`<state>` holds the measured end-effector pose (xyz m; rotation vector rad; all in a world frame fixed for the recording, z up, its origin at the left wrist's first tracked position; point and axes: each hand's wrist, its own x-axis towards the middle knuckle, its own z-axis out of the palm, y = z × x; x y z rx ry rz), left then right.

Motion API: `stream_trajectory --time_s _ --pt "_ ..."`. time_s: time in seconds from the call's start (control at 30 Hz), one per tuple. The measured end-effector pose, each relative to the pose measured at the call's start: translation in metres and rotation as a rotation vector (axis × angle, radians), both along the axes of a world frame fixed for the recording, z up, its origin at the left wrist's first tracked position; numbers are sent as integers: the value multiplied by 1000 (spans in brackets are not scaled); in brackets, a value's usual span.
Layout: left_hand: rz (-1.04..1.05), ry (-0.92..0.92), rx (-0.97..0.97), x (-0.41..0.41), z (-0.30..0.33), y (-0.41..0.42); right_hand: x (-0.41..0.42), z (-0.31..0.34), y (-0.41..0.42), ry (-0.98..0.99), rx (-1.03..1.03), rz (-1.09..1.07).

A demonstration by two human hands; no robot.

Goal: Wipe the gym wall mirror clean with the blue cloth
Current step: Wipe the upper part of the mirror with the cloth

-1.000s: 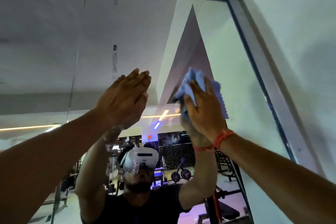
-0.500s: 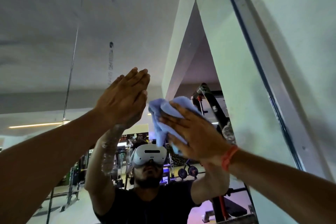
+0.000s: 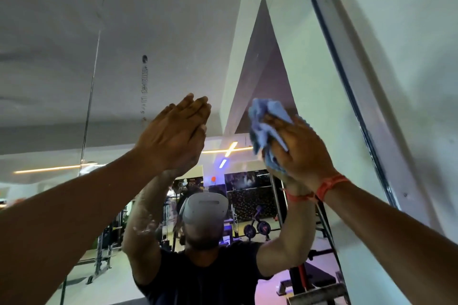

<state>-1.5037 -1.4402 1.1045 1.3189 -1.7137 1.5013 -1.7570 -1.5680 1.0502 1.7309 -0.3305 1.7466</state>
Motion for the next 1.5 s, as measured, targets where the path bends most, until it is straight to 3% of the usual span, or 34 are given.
stream_trajectory --time_s 0.07,0.1,0.2,0.27,0.37,0.47,0.5,0.6,0.67,0.73,0.8,0.93,0.97,1.03,1.1,1.13,1.23,1.37,1.4,1.5 --pt "2 -11 -14 -5 -1 -4 24 -12 7 -151 210 137" --pt "3 -18 -23 -7 -2 -7 42 -25 11 -110 252 143" --pt "12 -54 -21 -13 1 -15 49 -54 16 258 16 -66" --pt "5 -51 -28 -18 4 -18 19 -31 4 312 -108 -198" --pt "6 -40 -39 -26 9 -19 -18 13 -12 -93 73 -195" --pt "4 -39 -24 -30 9 -20 2 -3 -2 -379 149 -6" --pt "9 -43 -13 -30 8 -20 18 -21 3 -321 154 30" --pt "-13 -95 -45 -24 9 -24 51 -63 9 128 14 -49" --pt "-44 -112 -46 -22 12 -26 39 -35 0 279 -107 -160" --pt "-64 -114 -66 -22 13 -28 24 10 -3 209 -68 -181" --pt "-63 -113 -86 -22 12 -30 9 41 -10 -7 26 -108" --pt "-37 -85 -112 -10 15 -31 17 17 -16 -362 155 103" --pt "-22 -87 -112 -6 17 -30 33 -1 -10 -350 167 125" --pt "-12 -107 -94 -2 20 -30 64 -31 9 -104 102 60" --pt "-55 -77 -87 -1 25 -29 73 -14 14 163 -33 -42" --pt "-75 -31 -94 -2 28 -26 67 13 13 196 -46 -86" --pt "-42 43 -105 2 37 -19 31 83 -3 -45 32 -159" --pt "51 -13 -67 13 42 -8 20 58 -10 -359 75 -129" --pt "66 -7 -66 16 44 -5 36 41 -5 -344 74 -72" --pt "124 -54 -52 22 51 1 85 18 11 31 18 -104"
